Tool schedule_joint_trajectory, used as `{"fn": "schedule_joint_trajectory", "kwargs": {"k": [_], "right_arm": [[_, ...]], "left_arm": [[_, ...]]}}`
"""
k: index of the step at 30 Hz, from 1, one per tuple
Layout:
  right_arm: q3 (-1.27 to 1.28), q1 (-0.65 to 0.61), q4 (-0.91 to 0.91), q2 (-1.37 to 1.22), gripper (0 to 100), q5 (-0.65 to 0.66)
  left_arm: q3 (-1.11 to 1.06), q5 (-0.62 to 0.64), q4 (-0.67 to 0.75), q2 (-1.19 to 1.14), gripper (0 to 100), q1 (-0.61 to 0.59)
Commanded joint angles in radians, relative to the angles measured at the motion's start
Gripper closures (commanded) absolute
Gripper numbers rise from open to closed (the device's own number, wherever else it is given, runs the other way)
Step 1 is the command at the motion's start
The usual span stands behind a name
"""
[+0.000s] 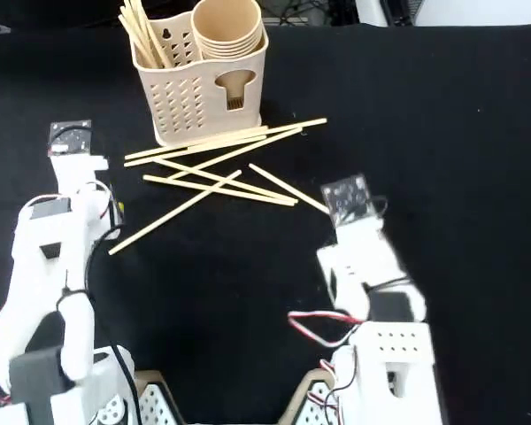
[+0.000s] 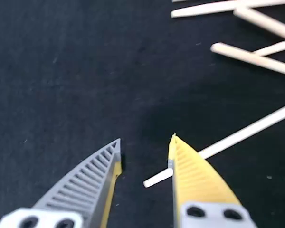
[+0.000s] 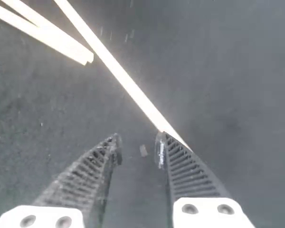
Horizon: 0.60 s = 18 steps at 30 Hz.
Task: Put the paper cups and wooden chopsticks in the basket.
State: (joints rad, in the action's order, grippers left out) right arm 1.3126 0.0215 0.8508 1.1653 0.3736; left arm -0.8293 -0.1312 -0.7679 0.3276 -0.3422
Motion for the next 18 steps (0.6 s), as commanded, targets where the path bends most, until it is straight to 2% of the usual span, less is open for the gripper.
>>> {"fn": "schedule_joint_trajectory", "kwargs": {"k": [1, 6, 10, 14, 18], "right_arm": [[-0.272, -0.009, 0.097, -0.002, 85.7, 0.063], [-0.318, -0.037, -0.032, -0.185, 85.7, 0.152], [-0.455, -0.040, -0.120, -0.473, 85.7, 0.153], [-0.642, -0.087, -0.081, -0.792, 85.8, 0.183], [-0.817, -0.176, 0.043, -1.026, 85.8, 0.319]], "left_arm": [[-0.028, -0.006, -0.020, 0.000, 83, -0.056], [-0.099, 0.009, -0.008, 0.002, 83, -0.061], [-0.119, 0.126, -0.008, -0.009, 83, -0.038], [-0.165, 0.167, 0.063, -0.009, 83, -0.036], [-0.171, 0.167, 0.075, -0.009, 83, -0.036]]}}
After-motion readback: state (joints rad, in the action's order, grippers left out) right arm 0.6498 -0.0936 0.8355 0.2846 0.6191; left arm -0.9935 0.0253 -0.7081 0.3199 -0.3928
